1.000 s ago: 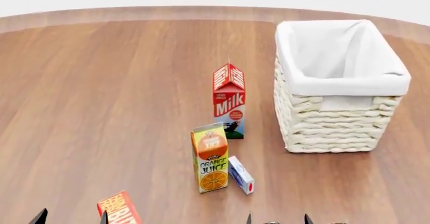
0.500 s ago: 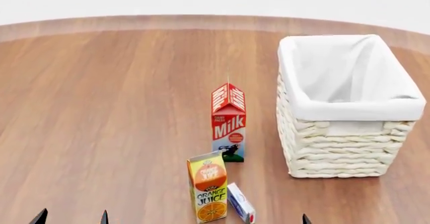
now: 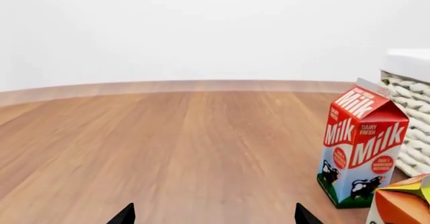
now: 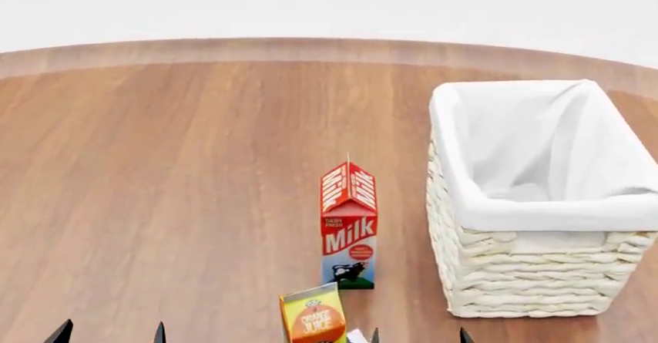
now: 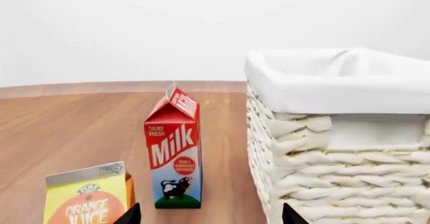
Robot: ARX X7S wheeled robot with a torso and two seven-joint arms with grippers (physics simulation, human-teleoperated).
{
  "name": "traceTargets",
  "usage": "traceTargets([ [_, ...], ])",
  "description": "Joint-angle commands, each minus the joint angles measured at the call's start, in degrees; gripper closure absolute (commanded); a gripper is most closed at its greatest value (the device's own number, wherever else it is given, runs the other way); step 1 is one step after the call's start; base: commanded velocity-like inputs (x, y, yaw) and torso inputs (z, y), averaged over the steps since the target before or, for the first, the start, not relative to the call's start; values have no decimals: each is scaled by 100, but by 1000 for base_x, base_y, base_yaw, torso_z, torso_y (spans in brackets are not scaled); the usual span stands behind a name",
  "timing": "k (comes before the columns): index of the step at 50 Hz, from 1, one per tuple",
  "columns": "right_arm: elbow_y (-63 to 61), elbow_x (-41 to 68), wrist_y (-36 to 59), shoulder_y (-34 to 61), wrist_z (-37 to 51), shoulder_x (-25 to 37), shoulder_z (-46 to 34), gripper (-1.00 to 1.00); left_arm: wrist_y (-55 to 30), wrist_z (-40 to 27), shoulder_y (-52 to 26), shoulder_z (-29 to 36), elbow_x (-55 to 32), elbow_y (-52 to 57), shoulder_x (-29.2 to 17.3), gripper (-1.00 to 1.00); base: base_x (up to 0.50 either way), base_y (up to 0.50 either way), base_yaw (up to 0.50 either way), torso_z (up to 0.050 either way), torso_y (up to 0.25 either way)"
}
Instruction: Pick up the orange juice, and put it in the basket.
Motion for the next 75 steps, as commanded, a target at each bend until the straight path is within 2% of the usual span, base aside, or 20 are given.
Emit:
traceTargets([
  [1,30,-2,-30,-10,29,27,-68,-100,9,-37,-6,40,-32,-3,-32,-100,223,0,0,0,0],
  [24,150,56,-82,19,88,56,-141,-100,27,-105,-19,113,-90,-8,-90,-100,225,0,0,0,0],
  [42,-971,-47,168,-836,61,201,-770,-100,40,-155,-29,166,-132,-13,-132,-100,0,0,0,0,0],
  [67,-925,-413,-186,-1058,170,225,-1194,-100,58,-219,-42,235,-187,-19,-186,-100,0,0,0,0,0],
  [75,-528,-404,-315,-882,162,124,-1268,-100,64,-238,-46,256,-203,-21,-203,-100,0,0,0,0,0],
])
